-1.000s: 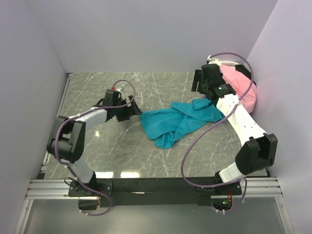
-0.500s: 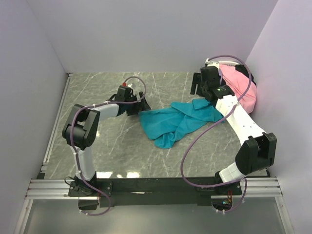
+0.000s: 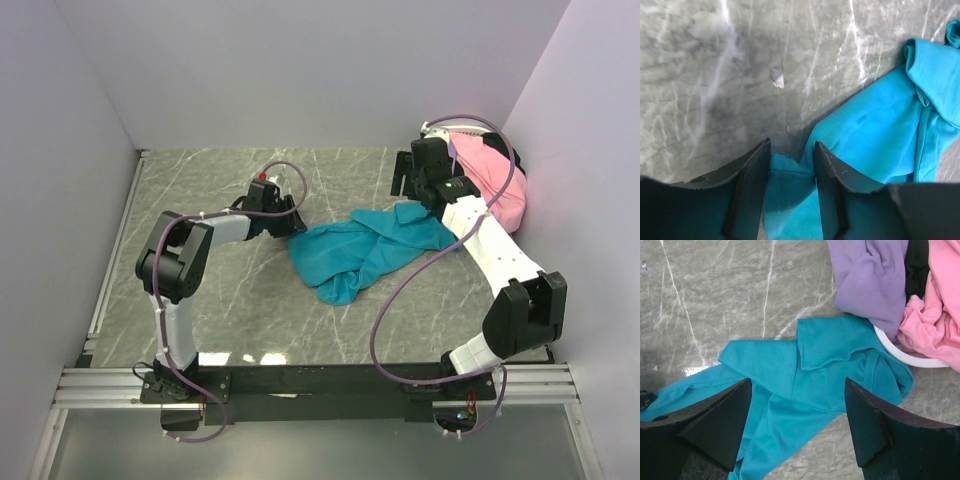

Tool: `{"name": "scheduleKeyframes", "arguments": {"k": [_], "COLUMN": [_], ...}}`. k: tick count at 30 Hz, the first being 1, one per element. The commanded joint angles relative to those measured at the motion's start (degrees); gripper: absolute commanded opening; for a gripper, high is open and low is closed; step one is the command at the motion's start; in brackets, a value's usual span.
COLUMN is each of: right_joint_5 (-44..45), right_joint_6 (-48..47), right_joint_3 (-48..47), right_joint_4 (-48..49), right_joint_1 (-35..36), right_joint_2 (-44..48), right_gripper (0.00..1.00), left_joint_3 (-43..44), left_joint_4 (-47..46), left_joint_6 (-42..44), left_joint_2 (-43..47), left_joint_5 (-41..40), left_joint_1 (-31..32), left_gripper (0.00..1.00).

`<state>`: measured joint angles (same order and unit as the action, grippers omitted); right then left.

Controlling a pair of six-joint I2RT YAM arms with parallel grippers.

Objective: Fold and stack the t-shirts
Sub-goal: Flatten the tshirt out

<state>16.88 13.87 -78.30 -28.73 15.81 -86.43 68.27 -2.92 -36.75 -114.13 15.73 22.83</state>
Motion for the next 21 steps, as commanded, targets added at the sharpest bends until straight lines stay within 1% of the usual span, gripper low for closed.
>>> {"name": "scheduleKeyframes", "arguments": {"k": [1, 3, 4, 6, 7, 8, 13, 17, 18, 21], "right_joint_5": [0.8, 0.6, 0.4, 0.3, -0.1, -0.1, -0.6, -0.6, -0.7, -0.6], "right_joint_6": [0.2, 0.1, 0.0, 0.0, 0.1, 0.0, -0.1, 0.0, -0.1, -0.2], "right_joint_3": [0.8, 0.8, 0.8, 0.8, 0.7, 0.8, 0.6, 0.5, 0.6, 0.6], "right_joint_4": [0.6, 0.5, 0.4, 0.4, 0.3, 0.3, 0.1, -0.4, -0.4, -0.3], "right_joint_1": [-0.6, -0.7, -0.7, -0.8, -0.7, -0.8, -0.8, -0.8, -0.8, -0.8], "right_joint_2": [1.6, 1.6, 1.7, 1.7, 1.7, 1.7, 1.6, 1.5, 1.4, 1.4], "right_gripper": [0.81, 0.81, 0.81, 0.81, 0.81, 0.81, 0.81, 0.81, 0.81, 0.81], "left_joint_3": [-2.5, -3.1, -3.4, -3.8, -3.8, -3.8, -4.5, -3.8, -3.8, -3.8], "left_joint_4": [1.0, 1.8, 1.9, 2.6, 2.7, 2.7, 2.8, 2.7, 2.7, 1.9], "left_joint_6": [0.5, 0.8, 0.9, 1.3, 1.5, 1.8, 2.6, 2.9, 2.9, 2.7], "left_joint_2": [3.1, 4.2, 4.6, 5.7, 6.0, 6.2, 7.7, 6.5, 6.2, 5.1], "left_joint_5": [0.7, 0.2, -0.1, -1.0, -1.0, -1.0, -0.6, 0.8, 1.1, 1.8], "left_joint_1": [0.8, 1.0, 1.0, 1.0, 0.9, 1.0, 1.0, 1.0, 1.1, 1.1], "left_gripper": [0.53, 0.60, 0.71, 0.76, 0.83, 0.86, 0.86, 0.84, 0.83, 0.75]}}
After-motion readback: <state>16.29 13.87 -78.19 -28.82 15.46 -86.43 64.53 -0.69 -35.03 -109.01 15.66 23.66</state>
